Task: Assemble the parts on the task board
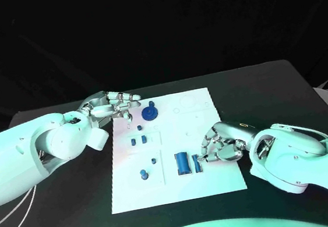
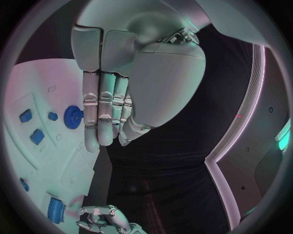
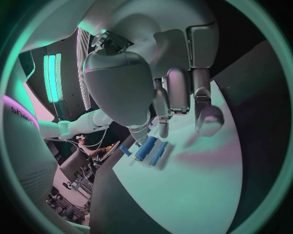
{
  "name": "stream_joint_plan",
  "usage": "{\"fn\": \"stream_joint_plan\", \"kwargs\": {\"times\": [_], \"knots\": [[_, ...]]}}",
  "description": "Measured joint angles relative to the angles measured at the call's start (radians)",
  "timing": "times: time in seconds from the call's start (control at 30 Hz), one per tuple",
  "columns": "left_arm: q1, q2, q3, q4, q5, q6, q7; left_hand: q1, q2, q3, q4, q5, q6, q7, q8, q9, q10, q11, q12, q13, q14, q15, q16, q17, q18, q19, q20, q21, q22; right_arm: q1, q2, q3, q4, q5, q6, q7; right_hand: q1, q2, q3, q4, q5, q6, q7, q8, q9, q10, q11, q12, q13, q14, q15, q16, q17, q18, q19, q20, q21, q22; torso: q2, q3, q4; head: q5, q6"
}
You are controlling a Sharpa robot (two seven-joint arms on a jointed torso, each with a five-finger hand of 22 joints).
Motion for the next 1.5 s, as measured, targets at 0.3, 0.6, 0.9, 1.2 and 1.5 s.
{"fn": "stream_joint_plan", "kwargs": {"times": [0.3,0.6,0.9,1.2,1.5], "knots": [[-0.016,0.022,-0.001,-0.011,0.026,-0.032,0.045,-0.055,-0.020,-0.031,0.031,0.000,-0.007,0.000,0.000,-0.001,0.000,0.000,0.006,0.000,0.000,0.000,0.005,-0.003,0.000,-0.004,0.004,0.000,-0.001,0.072,0.006,0.001,-0.109,0.308,-0.054,0.231,0.100,-0.002,-0.017,-0.041,-0.052,-0.038,0.020,-0.019,-0.009,-0.111,0.020,-0.195,-0.199,-0.026,0.022,-0.185,-0.184,0.039,-0.084,0.020,-0.326,-0.085,-0.022,-0.0117,0.0007,-0.008,0.020],[-0.036,0.065,-0.001,-0.042,0.091,-0.094,0.107,-0.098,-0.032,-0.093,0.059,0.000,-0.011,-0.003,0.005,-0.002,-0.012,0.001,0.027,0.003,-0.042,0.013,-0.018,-0.023,0.000,-0.032,0.016,-0.041,-0.022,0.096,0.067,0.001,-0.227,0.585,-0.117,0.402,0.189,0.047,0.006,-0.059,-0.106,-0.129,0.076,-0.098,-0.051,-0.332,0.075,-0.556,-0.496,-0.226,0.074,-0.687,-0.592,0.039,-0.213,0.060,-0.560,-0.229,-0.048,-0.0248,0.0044,-0.013,0.060],[-0.066,0.126,0.000,-0.123,0.185,-0.171,0.173,-0.087,0.000,-0.179,0.079,0.000,-0.058,0.019,0.004,-0.009,-0.091,0.041,0.004,-0.020,-0.248,0.080,-0.371,-0.195,0.000,-0.210,0.081,-0.311,-0.184,0.114,0.168,0.015,-0.446,0.949,-0.106,0.575,0.245,0.037,0.032,-0.039,-0.110,-0.127,0.133,-0.167,-0.175,-0.322,0.142,-0.877,-0.912,-0.356,0.157,-1.062,-0.812,0.039,-0.387,0.154,-0.711,-0.443,-0.072,-0.0361,0.0071,-0.010,0.128],[-0.098,0.179,0.000,-0.180,0.236,-0.221,0.246,-0.064,0.022,-0.274,0.097,0.000,-0.095,0.009,-0.028,-0.012,-0.129,0.071,-0.094,-0.077,-0.327,0.137,-0.704,-0.344,-0.016,-0.350,0.175,-0.618,-0.403,0.117,0.238,0.022,-0.598,1.161,-0.050,0.683,0.246,0.037,0.045,-0.059,-0.118,-0.075,0.137,-0.223,-0.303,-0.276,0.162,-0.978,-1.146,-0.355,0.187,-1.242,-0.968,0.055,-0.440,0.194,-0.711,-0.620,-0.080,-0.0382,0.0103,-0.006,0.174],[-0.104,0.175,0.003,-0.154,0.234,-0.241,0.246,-0.467,0.090,-0.306,0.045,-0.033,-0.350,-0.046,-0.097,-0.060,-0.384,0.022,-0.152,-0.122,-0.551,0.096,-0.787,-0.396,-0.042,-0.554,0.098,-0.678,-0.489,0.091,0.224,0.045,-0.546,1.175,-0.074,0.686,-0.199,0.023,0.107,-0.126,-0.186,-0.339,0.081,-0.270,-0.373,-0.565,0.120,-1.029,-1.212,-0.660,0.141,-1.305,-1.048,0.028,-0.688,0.130,-0.753,-0.824,-0.092,-0.0336,0.0243,-0.012,0.188]]}}
